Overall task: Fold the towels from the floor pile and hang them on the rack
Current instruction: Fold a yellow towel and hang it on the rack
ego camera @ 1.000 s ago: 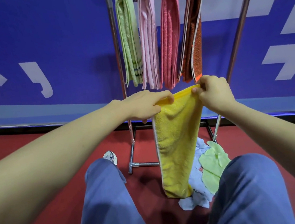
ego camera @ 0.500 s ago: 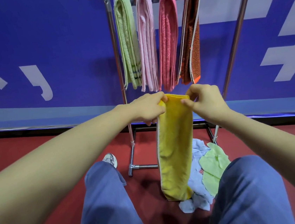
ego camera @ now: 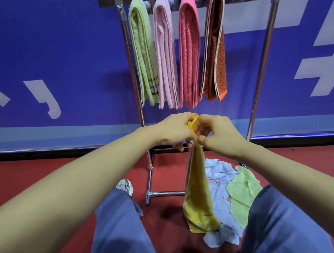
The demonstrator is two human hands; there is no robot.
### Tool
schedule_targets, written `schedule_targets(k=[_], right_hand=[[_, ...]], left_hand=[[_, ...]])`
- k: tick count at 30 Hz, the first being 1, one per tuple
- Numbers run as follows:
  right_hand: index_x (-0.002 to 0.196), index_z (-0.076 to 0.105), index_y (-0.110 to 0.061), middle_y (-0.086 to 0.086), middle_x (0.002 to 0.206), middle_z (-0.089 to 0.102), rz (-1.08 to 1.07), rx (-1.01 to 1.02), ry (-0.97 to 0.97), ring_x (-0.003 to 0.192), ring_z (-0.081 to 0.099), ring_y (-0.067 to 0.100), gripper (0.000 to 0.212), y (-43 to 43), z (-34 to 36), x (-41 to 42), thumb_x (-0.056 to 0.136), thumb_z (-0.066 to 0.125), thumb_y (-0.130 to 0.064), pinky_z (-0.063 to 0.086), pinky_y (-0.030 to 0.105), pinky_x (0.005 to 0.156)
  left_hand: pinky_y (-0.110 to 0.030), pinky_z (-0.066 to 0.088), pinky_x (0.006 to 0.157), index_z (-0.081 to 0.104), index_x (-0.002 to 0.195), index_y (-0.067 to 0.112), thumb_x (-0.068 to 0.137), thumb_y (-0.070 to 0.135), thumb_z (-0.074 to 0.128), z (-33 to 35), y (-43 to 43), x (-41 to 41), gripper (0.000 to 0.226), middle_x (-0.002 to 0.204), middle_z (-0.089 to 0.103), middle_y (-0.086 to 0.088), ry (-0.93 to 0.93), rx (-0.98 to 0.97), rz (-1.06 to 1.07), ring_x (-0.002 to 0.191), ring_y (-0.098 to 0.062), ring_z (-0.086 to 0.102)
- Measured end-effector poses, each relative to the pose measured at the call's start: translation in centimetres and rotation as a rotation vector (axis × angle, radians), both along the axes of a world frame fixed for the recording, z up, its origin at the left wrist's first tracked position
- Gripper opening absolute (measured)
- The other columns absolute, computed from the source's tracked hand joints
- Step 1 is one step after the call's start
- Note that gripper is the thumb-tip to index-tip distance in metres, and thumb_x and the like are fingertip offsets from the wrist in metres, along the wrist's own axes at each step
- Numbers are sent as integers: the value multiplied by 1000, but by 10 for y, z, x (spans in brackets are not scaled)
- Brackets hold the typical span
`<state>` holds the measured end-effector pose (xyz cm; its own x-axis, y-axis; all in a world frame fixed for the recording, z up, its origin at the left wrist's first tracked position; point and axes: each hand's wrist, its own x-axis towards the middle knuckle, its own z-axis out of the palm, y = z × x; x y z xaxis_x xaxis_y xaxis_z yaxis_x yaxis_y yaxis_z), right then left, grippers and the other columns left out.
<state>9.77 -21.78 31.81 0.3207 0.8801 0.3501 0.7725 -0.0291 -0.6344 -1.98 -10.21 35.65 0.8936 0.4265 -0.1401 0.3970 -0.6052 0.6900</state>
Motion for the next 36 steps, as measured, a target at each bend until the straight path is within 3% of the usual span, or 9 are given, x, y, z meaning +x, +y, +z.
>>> schedule_targets(k=[6, 9, 14, 19, 21, 24, 27, 32, 36], right_hand=[[96, 75, -25, 1, 75, 71, 55, -85, 135, 68, 59, 17, 52, -4, -3, 0, 60, 43, -8, 46, 28, 63], [96, 75, -24, -13, 63, 67, 27, -86, 254, 56, 51, 7, 47, 0, -12, 3, 69, 48, 4, 42, 24, 57], [92, 69, -17, 3, 87, 73, -117, -204, 422, 80, 66, 23, 9, 12, -44, 13, 83, 68, -14, 55, 44, 79], [110, 65, -19, -6, 101, 73, 43, -370, 572, 90, 67, 4, 32, 11, -74, 6, 83, 78, -29, 45, 18, 69], [105, 67, -16, -7, 96, 73, 90, -398, 589, 84, 67, 2, 28, 14, -85, 1, 83, 80, -26, 46, 15, 69], [97, 73, -17, -1, 96, 76, 73, -395, 596, 90, 71, 12, 18, 22, -106, -4, 84, 79, -27, 56, 29, 84], [85, 73, -25, -1, 93, 77, -18, -355, 644, 91, 72, 15, 6, 36, -132, -4, 84, 76, -30, 55, 41, 92], [82, 74, -14, 8, 86, 77, -195, -331, 905, 86, 72, 27, 8, 60, -159, 5, 85, 66, -14, 57, 43, 86], [103, 68, 4, 24, 102, 72, -214, -431, 1060, 89, 70, 32, 19, 75, -172, 16, 89, 63, -9, 55, 47, 87]], left_hand=[[-48, 52, 75, 62, 107, 12, 80, 19, 69, -9, 12, 0, 29, 72, 61, 0, -21, 286, -21, 63, -16, 53], [-40, 47, 69, 64, 105, 14, 74, 29, 61, -15, 12, 2, 35, 68, 55, 5, -41, 300, 12, 68, -21, 51], [-23, 42, 45, 63, 106, -4, 74, 5, 52, -9, 8, 15, 35, 55, 49, -4, -275, -160, 152, 42, -15, 46], [-25, 47, 50, 53, 78, -3, 79, -1, 44, 17, 6, 33, 10, 49, 47, -5, -453, -529, 207, 43, -16, 40], [-23, 49, 51, 51, 63, 8, 86, 3, 44, 28, 10, 40, 24, 51, 51, -4, -520, -685, 260, 45, -14, 42], [-21, 46, 53, 54, 51, 12, 90, 9, 42, 46, 21, 52, 41, 52, 54, 0, -656, -956, 322, 48, -11, 47], [-22, 46, 59, 56, 60, 9, 91, 12, 43, 55, 34, 62, 34, 52, 56, 1, -805, -1193, 353, 52, -12, 52], [-25, 53, 62, 61, 72, 6, 92, 11, 47, 32, 68, 75, 24, 61, 64, -2, -879, -1262, 476, 63, -15, 57], [-29, 54, 76, 59, 69, 16, 93, 14, 49, -47, 103, 74, 26, 77, 70, 0, -550, -1065, 607, 74, -14, 60]])
